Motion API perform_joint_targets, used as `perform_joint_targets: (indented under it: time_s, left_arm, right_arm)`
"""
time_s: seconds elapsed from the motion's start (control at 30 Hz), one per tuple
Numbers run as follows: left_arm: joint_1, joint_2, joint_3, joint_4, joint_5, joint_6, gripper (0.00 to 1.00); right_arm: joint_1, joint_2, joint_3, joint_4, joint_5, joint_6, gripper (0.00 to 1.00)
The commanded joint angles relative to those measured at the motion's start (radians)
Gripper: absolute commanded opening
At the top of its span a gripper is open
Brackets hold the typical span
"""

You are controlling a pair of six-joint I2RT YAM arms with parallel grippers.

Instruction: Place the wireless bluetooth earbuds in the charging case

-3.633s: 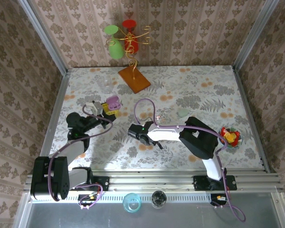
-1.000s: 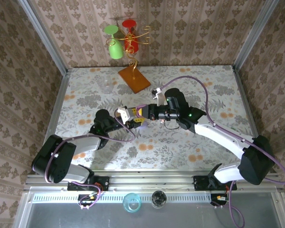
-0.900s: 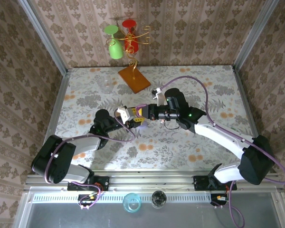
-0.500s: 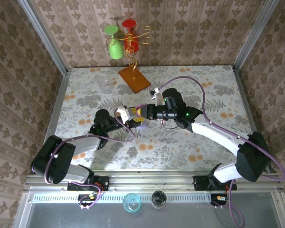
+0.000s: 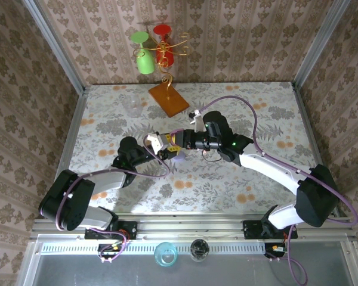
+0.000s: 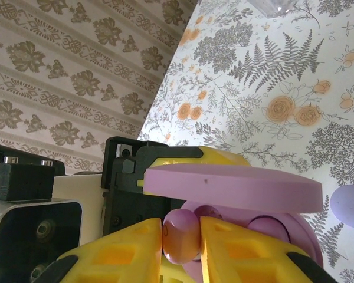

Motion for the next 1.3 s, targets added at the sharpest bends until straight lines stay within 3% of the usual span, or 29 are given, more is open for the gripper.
perform_joint_targets:
  time_s: [0.0,0.23,0.53,0.77,1.07,1.27]
  left_arm:
    - [-0.008,-0.018,0.034,0.040,-0.006,0.007,0.25]
    - [-0.003,-0.017,0.032,0.043,-0.015,0.011,0.25]
    - [0.013,-0.026,0.010,0.026,-0.003,0.042,0.25]
    - [-0.034,-0.092,0.028,-0.211,-0.041,0.174,0.26]
    - [-0.052,-0.102,0.009,-0.160,-0.058,0.136,0.26]
    - [-0.053,-0.099,0.005,-0.116,-0.128,0.056,0.25]
  right_arm:
    - [0.004,-0.023,-0.010,-0.054,0.050,-0.025,0.28]
    - [0.002,-0.056,-0.008,-0.071,0.049,-0.041,0.28]
    - [0.002,-0.154,-0.020,-0.081,0.033,-0.108,0.38]
    - [-0.004,-0.136,0.078,-0.212,0.109,-0.201,0.41]
    - [-0.009,0.016,0.190,-0.278,0.047,-0.200,0.40]
    - [-0.011,-0.032,0.119,-0.231,0.036,-0.179,0.40]
